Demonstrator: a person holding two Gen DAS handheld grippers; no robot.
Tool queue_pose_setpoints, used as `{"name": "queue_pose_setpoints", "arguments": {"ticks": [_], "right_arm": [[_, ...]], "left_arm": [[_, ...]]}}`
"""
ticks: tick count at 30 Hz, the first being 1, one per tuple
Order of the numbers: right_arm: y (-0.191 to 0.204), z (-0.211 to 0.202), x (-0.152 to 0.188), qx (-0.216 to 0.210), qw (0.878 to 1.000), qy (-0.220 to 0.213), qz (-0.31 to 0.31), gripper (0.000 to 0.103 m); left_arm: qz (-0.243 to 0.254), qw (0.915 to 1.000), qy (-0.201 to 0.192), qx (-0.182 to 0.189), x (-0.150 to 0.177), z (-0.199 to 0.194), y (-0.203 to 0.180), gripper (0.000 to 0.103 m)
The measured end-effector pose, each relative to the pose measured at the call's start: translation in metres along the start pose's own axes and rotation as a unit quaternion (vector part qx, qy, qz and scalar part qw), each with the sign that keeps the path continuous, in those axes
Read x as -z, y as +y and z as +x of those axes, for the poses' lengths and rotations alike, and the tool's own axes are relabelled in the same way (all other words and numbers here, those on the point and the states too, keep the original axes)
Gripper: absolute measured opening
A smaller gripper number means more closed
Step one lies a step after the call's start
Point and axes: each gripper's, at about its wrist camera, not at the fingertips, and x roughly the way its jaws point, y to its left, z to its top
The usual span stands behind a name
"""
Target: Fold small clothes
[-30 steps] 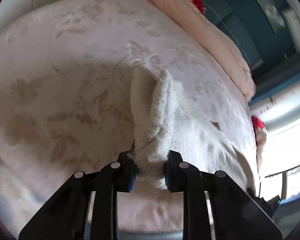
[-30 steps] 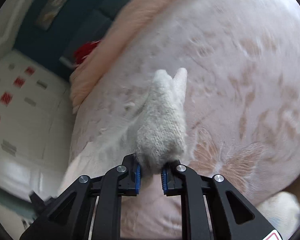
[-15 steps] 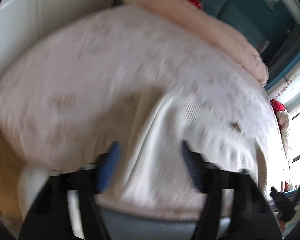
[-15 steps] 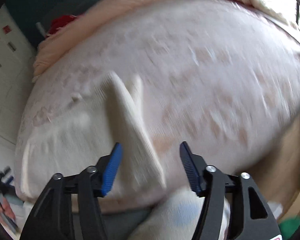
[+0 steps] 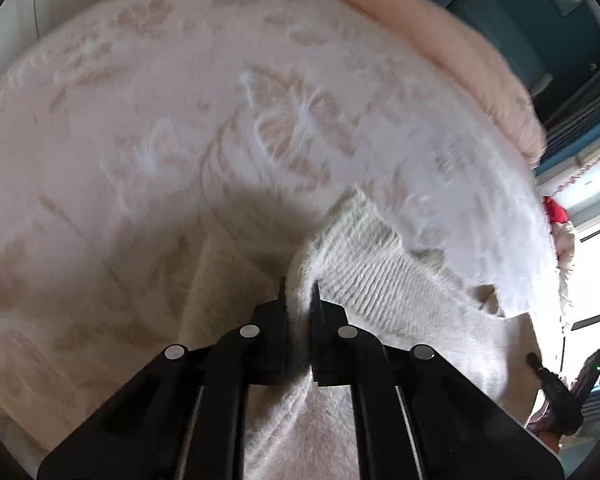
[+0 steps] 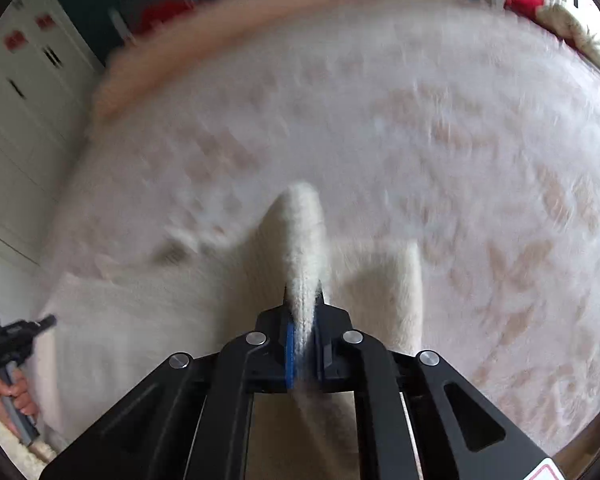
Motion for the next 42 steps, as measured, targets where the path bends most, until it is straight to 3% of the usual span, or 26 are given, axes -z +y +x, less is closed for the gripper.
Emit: {"name": "queue_pose_setpoints", "arguments": {"ticks": [2,4,5,7,8,10,13,15,18,20,22,25,28,30,32,35,38,42], "right_arm": [[-0.016,0.004,0.003,0.011,1.000,-0.002,0.014,0.008],[-0.036,0.049,0.015,0.036,0.996,0.083,0.026,0.008],[-0.042,0.056,0.020,0.031,0.995,0.089,0.035,0.007],[-0.038,0.035,0.016,0.029,0.997,0.060,0.050,0.012],[-0.031,0.021,0.013,0.037,0.997,0.040,0.048,0.023],[-0.005,-0.012,0.010,0.036,0.999,-0.010,0.018,0.024],[0.037,-0.026,0.014,-0.010,0.999,-0.022,-0.024,0.023],[0.064,-0.018,0.026,-0.042,0.998,-0.007,-0.047,0.022],[0.099,0.021,0.059,-0.061,0.994,0.048,-0.078,0.021],[0.114,0.050,0.081,-0.038,0.990,0.089,-0.107,0.021],[0.129,0.041,0.089,-0.005,0.988,0.065,-0.143,0.023],[0.145,0.012,0.085,-0.084,0.988,0.056,-0.120,0.022],[0.156,0.024,0.099,-0.069,0.983,0.071,-0.155,0.022],[0.152,0.046,0.114,-0.055,0.983,0.098,-0.144,0.021],[0.141,0.028,0.113,-0.072,0.988,0.085,-0.110,0.017],[0.124,-0.004,0.114,-0.049,0.992,0.051,-0.105,0.019],[0.080,-0.021,0.122,0.006,0.995,0.045,-0.089,0.019],[0.005,-0.044,0.131,0.035,0.998,0.041,0.022,0.019]], "left_arm": [[0.013,0.9998,-0.004,-0.016,-0.003,-0.004,0.001,0.007],[0.027,0.9983,0.024,-0.045,0.000,0.018,0.002,0.007],[0.036,0.9972,0.033,-0.056,0.005,0.027,0.001,0.007],[0.059,0.9949,0.014,-0.081,0.012,0.027,-0.007,0.010],[0.071,0.9930,0.009,-0.094,0.013,0.020,-0.015,0.011],[0.087,0.9905,-0.011,-0.106,0.015,-0.001,-0.032,0.015],[0.126,0.9854,-0.065,-0.094,0.025,-0.033,-0.061,0.028],[0.147,0.9834,-0.073,-0.077,0.036,-0.038,-0.086,0.033],[0.165,0.9845,-0.037,-0.048,0.068,-0.014,-0.109,0.033],[0.152,0.9872,0.006,-0.047,0.087,0.010,-0.104,0.033],[0.154,0.9864,-0.001,-0.057,0.099,0.022,-0.095,0.035],[0.165,0.9842,-0.013,-0.062,0.103,0.008,-0.099,0.034],[0.138,0.9895,-0.005,-0.044,0.102,-0.001,-0.097,0.035],[0.135,0.9897,0.006,-0.047,0.104,0.007,-0.089,0.035],[0.153,0.9871,0.000,-0.046,0.110,0.001,-0.085,0.035],[0.171,0.9839,-0.009,-0.051,0.118,-0.022,-0.081,0.038],[0.160,0.9857,-0.003,-0.054,0.125,-0.034,-0.060,0.041],[0.126,0.9903,0.002,-0.059,0.133,-0.034,-0.027,0.043]]}}
